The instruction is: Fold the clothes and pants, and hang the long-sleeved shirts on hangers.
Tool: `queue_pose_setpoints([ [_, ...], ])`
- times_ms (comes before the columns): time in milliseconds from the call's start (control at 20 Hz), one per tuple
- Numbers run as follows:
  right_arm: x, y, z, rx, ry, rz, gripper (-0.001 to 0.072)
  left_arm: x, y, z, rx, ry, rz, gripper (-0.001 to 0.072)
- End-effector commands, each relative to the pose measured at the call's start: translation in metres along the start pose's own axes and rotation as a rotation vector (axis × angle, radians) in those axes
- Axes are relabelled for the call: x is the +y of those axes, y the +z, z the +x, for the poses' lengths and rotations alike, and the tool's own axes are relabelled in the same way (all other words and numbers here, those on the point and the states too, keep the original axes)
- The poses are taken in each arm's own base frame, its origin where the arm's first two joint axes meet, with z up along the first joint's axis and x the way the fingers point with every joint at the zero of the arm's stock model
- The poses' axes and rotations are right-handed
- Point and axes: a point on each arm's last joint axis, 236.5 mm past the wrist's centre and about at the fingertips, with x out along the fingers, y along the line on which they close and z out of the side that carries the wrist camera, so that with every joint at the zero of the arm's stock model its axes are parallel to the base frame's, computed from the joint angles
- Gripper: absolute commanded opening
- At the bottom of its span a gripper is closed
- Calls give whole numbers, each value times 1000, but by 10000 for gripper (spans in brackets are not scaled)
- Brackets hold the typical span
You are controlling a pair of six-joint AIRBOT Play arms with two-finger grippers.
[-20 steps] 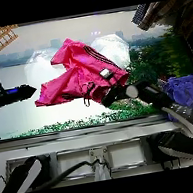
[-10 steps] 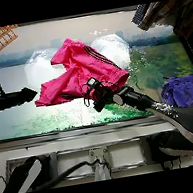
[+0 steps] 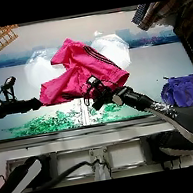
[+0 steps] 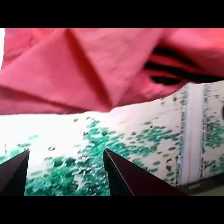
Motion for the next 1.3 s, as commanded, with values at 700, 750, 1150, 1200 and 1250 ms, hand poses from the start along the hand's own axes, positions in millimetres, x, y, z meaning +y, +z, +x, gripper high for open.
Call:
queue_pose_setpoints([
  [700, 4, 4, 0, -13, 16, 88, 227, 10, 26, 58, -47, -74, -338, 482],
  [750, 4, 4, 0, -14, 16, 90, 227, 12, 30, 58, -63, -71, -345, 475],
  [1150, 6, 5, -2, -16, 26, 105, 37, -5, 32, 84, -44, -174, -391, 6],
  [1200, 7, 7, -5, -25, 27, 117, 34, -10, 37, 79, -55, -194, -401, 6],
  [1250, 8, 12, -13, -41, 30, 148, 33, -15, 43, 71, -66, -208, -387, 6],
])
